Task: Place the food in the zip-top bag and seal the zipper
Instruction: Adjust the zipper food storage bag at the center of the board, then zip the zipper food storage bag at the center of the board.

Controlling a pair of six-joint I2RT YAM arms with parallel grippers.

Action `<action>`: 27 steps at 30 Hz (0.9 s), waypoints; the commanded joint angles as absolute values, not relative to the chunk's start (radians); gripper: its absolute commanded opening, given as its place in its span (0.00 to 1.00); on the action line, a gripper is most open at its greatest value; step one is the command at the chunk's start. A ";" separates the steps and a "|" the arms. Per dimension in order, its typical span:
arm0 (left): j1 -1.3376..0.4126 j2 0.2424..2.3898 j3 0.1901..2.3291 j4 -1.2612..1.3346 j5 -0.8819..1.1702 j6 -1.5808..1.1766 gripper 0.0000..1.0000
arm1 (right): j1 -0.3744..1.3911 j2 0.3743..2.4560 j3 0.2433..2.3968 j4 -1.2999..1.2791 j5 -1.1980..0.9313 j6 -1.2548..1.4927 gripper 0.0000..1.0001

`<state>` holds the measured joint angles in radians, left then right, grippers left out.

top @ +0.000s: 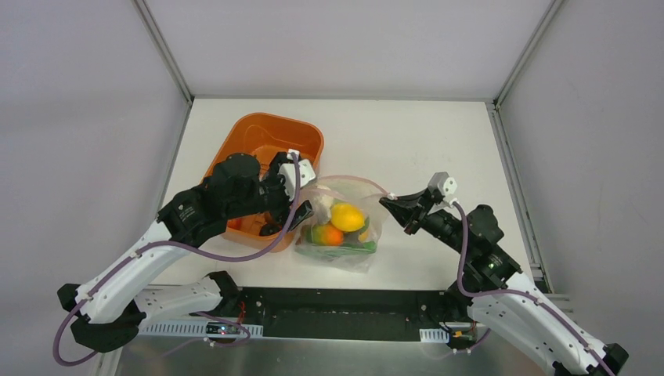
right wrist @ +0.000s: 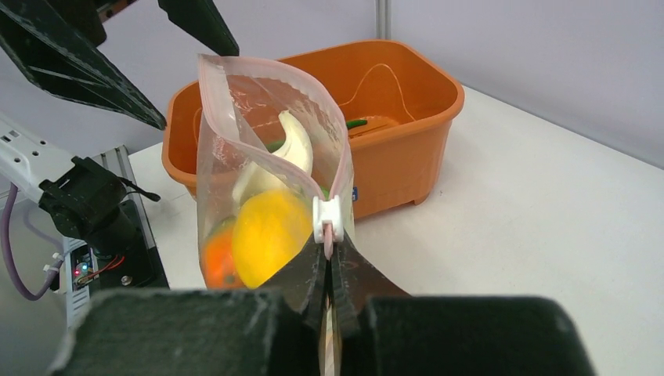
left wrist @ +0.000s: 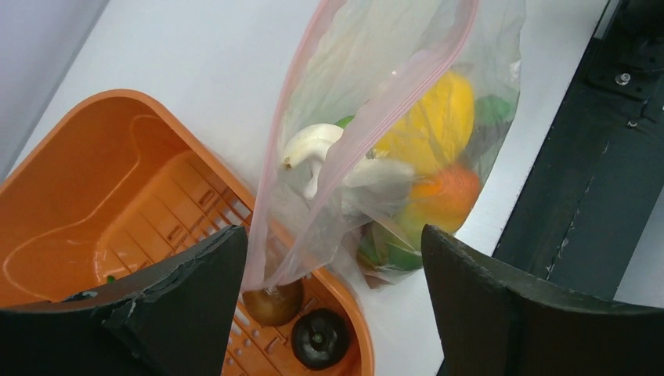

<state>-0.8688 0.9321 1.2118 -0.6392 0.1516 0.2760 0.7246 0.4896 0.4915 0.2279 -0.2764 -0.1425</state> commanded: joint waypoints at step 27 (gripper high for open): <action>-0.951 1.226 1.560 -0.534 0.452 0.415 0.98 | 0.724 0.415 0.477 0.358 -0.441 -0.135 0.00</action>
